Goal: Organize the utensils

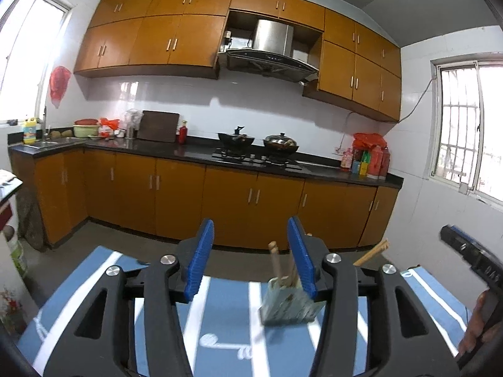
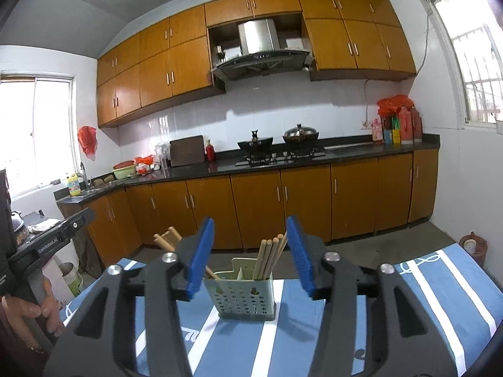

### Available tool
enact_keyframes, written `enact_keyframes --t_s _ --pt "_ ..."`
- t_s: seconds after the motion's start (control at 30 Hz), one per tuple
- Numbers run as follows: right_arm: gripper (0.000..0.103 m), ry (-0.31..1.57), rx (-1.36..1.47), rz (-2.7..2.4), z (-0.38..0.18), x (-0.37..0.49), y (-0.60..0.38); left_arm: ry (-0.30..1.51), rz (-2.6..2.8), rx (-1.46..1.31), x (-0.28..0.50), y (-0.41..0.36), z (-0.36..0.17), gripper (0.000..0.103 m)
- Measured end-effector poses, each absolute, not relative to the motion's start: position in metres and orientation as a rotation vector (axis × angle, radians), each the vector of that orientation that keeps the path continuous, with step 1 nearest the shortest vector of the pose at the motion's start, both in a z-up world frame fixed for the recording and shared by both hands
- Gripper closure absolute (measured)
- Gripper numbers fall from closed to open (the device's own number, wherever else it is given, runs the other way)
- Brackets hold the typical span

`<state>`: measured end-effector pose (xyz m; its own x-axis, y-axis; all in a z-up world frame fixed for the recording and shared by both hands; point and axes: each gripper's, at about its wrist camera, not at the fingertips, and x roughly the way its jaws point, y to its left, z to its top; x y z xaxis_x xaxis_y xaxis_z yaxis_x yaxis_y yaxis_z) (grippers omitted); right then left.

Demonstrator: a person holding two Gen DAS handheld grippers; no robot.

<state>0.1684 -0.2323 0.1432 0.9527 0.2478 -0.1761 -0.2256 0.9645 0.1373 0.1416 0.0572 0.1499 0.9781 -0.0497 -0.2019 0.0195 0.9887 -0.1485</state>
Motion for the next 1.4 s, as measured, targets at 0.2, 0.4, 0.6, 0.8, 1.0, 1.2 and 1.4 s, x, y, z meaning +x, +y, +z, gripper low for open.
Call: enact_keyframes --t_s 0.2,0.4,0.6,0.8,1.0,1.2,1.4 --pt "0.01 0.123 0.091 0.212 0.146 0.114 -0.23 0.2 -0.005 -0.122 0.101 0.071 0.146 0.016" --pt "0.004 0.078 0.065 0.129 0.14 0.07 -0.228 0.215 -0.009 -0.071 0.065 0.068 0.133 0.002" --pt "0.004 0.11 0.002 0.073 0.119 0.039 -0.216 0.235 0.024 0.018 0.043 0.05 0.114 0.002" --pt "0.004 0.142 0.002 0.082 0.093 0.022 -0.21 0.251 0.022 -0.005 0.026 0.046 0.094 0.002" --pt "0.004 0.16 0.002 0.096 0.072 0.014 -0.208 0.272 0.038 -0.023 0.016 0.045 0.072 0.002" --pt "0.004 0.173 -0.025 0.105 0.051 0.008 -0.203 0.287 0.076 -0.033 0.012 0.04 0.054 0.002" --pt "0.004 0.221 -0.019 0.104 0.026 0.008 -0.203 0.304 0.047 -0.036 0.007 0.035 0.037 0.002"
